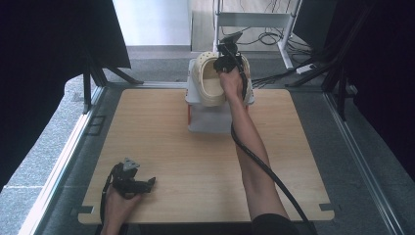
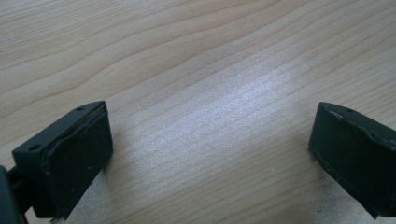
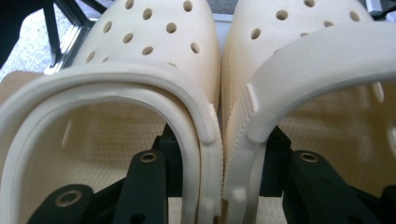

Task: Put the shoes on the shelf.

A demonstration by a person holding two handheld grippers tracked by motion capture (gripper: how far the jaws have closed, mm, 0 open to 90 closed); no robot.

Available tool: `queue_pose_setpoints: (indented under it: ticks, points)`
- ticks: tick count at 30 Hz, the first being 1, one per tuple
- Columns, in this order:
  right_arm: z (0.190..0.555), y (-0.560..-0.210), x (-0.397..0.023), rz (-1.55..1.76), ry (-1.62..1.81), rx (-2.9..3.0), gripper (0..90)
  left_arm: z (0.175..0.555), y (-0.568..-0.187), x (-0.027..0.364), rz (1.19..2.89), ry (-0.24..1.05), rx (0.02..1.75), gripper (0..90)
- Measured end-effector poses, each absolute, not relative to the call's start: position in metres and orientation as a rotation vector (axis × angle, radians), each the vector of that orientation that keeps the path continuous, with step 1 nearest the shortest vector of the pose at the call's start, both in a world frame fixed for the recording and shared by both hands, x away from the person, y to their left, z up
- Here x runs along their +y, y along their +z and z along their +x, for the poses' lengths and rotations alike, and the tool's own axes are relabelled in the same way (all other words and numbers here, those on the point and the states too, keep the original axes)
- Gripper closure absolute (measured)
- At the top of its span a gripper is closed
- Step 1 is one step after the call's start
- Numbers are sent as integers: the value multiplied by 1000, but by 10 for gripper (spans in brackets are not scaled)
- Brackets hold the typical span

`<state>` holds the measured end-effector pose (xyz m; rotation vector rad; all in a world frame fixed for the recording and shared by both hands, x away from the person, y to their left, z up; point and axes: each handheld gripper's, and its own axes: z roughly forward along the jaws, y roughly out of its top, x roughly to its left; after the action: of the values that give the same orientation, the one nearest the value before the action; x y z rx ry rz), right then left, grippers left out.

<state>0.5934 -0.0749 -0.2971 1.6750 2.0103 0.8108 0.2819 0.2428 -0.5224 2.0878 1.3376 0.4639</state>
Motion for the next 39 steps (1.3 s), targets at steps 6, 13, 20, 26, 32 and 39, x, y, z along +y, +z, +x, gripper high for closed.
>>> queue_pose_setpoints:
  ticks: [6, 13, 20, 26, 32, 39]
  points:
    - [587, -293, -82, 1589, 901, 2073, 400, 282, -522, 243, 2088, 464, 1337, 0]
    - [572, -286, -89, 1437, 956, 2171, 256, 282, -522, 243, 2088, 464, 1338, 0]
    - [547, -277, -100, 1304, 976, 2262, 143, 282, -522, 243, 2088, 464, 1338, 0]
    - [523, -269, -108, 1193, 974, 2331, 116, 282, -522, 243, 2086, 464, 1342, 0]
    - [503, -265, -119, 1160, 1036, 2357, 95, 282, -522, 243, 2087, 459, 1343, 0]
    - [483, -272, -127, 1087, 1058, 2405, 30, 282, -522, 242, 2085, 461, 1343, 0]
